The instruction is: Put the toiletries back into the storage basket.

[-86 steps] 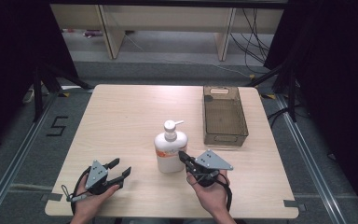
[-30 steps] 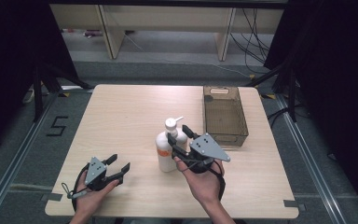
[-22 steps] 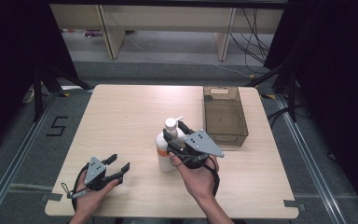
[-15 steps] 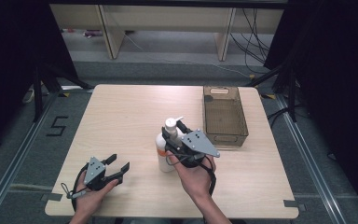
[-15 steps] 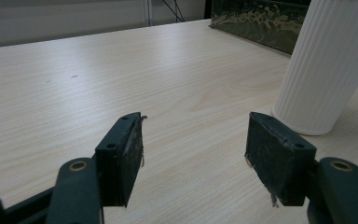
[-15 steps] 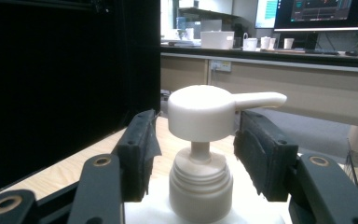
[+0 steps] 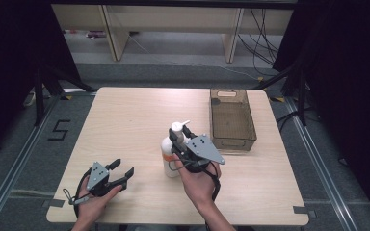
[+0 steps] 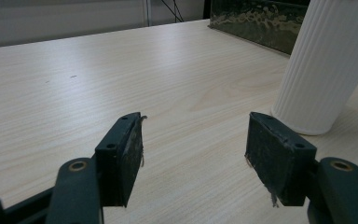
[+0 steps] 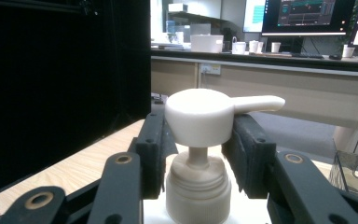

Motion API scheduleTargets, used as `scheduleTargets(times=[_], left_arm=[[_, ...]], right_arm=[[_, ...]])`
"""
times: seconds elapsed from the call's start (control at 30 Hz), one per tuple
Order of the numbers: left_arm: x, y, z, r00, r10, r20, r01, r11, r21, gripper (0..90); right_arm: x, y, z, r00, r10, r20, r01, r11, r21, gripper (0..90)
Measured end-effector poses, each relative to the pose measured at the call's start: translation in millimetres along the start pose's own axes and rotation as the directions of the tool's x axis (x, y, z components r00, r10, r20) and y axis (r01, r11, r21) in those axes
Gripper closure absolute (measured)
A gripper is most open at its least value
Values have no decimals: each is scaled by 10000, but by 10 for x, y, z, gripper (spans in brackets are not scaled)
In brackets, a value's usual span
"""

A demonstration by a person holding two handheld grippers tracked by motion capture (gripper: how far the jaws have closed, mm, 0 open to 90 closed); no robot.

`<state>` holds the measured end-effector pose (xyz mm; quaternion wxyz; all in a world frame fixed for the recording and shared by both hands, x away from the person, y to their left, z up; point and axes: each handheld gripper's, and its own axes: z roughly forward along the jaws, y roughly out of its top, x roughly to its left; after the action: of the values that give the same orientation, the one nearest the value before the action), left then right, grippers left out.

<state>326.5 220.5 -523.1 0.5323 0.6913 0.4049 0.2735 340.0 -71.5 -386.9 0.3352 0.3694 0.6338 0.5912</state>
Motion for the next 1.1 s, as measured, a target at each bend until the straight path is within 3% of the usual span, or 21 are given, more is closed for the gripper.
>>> scheduleTargets(times=[0.03,0.1,0.23,0.37,0.43,0.6,0.63,0.67,0.83,0.87,1.0,1.07,1.1], left_arm=[[0,0,1,10000,-1,-1,1,10000,9,359],[0,1,1,10000,16,12,-16,10000,12,359],[0,0,1,10000,16,18,-16,10000,1,360],[0,0,0,10000,7,11,-7,10000,-4,359],[0,0,1,10000,7,10,-7,10000,1,359],[-3,5,-7,10000,65,-67,-64,9999,125,359],[-4,4,-4,10000,71,-51,-70,9999,101,359],[-6,5,-4,10000,77,-58,-77,9999,115,359],[-10,5,-4,9999,105,-74,-104,9999,128,358],[-11,5,-5,9999,101,-79,-100,9999,127,358],[-12,5,-4,9999,108,-65,-107,9999,132,358],[-12,5,-4,9999,112,-69,-111,9998,149,359],[-12,5,-4,9999,112,-72,-111,9998,142,359]], right_arm=[[4,-3,-7,9999,143,-5,-143,9999,60,603],[-36,1,-18,9999,-97,51,97,9999,-37,604],[-74,9,-52,9992,403,31,-402,9990,-179,604],[-111,58,-85,9994,345,68,-342,9985,-424,604],[-165,113,-135,9997,36,240,-24,9988,-497,604],[-222,173,-204,9988,301,384,-273,9972,-694,605],[-250,184,-212,9990,93,437,-57,9965,-835,604],[-258,201,-240,9988,294,380,-264,9966,-783,604],[-329,250,-317,9972,359,655,-294,9947,-981,604],[-367,263,-335,9972,50,747,23,9952,-983,604],[-424,287,-407,9946,463,929,-357,9930,-1123,604],[-460,298,-439,9935,459,1044,-338,9927,-1154,604],[-506,311,-469,9919,259,1243,-108,9926,-1212,604]])
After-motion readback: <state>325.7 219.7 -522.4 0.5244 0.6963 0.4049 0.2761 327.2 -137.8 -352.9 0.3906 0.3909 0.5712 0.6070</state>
